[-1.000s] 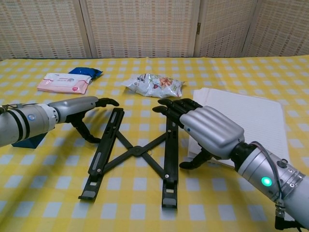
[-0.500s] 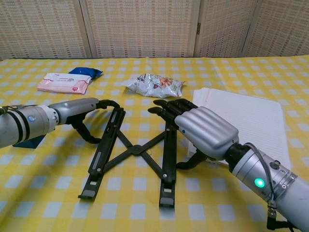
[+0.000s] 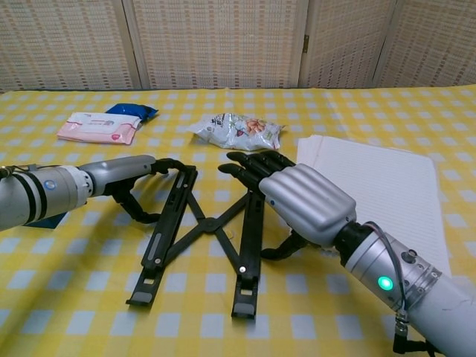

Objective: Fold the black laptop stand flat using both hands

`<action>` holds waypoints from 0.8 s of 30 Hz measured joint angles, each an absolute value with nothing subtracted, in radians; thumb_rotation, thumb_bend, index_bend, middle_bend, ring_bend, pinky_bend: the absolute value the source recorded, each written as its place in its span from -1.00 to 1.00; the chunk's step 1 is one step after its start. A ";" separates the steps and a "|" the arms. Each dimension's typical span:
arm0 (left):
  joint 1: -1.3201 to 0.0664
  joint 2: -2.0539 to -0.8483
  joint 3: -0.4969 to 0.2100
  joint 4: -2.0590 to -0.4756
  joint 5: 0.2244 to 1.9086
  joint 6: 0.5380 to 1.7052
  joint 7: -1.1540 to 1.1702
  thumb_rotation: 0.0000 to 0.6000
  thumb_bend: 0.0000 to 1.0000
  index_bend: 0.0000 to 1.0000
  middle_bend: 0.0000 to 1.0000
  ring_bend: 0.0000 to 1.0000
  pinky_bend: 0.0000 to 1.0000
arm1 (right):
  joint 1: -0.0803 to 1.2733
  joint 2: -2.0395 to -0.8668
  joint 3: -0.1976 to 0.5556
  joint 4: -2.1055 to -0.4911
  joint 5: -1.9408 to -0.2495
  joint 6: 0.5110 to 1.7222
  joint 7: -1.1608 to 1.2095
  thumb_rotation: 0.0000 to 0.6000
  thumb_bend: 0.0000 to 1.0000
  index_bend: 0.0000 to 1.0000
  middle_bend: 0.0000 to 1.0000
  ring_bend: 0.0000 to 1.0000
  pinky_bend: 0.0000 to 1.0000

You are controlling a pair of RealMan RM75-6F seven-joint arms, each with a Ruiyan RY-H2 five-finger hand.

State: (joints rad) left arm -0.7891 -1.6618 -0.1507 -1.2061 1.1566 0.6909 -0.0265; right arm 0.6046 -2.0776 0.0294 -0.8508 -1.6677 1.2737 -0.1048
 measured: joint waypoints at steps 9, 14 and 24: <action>-0.791 -1.669 -0.152 -1.213 1.153 0.690 -0.037 1.00 -0.51 -1.00 -1.00 -1.00 -1.00 | 0.612 -2.123 0.027 -0.779 -1.677 1.291 -0.072 1.00 -0.73 -1.00 -1.00 -1.00 -1.00; -0.792 -1.675 -0.153 -1.214 1.151 0.691 -0.038 1.00 -0.51 -1.00 -1.00 -1.00 -1.00 | 0.621 -2.147 0.028 -0.745 -1.683 1.302 -0.053 1.00 -0.74 -1.00 -1.00 -1.00 -1.00; -0.797 -1.681 -0.154 -1.220 1.143 0.688 -0.033 1.00 -0.51 -1.00 -1.00 -1.00 -1.00 | 0.638 -2.183 0.029 -0.704 -1.691 1.315 -0.042 1.00 -0.74 -1.00 -1.00 -1.00 -1.00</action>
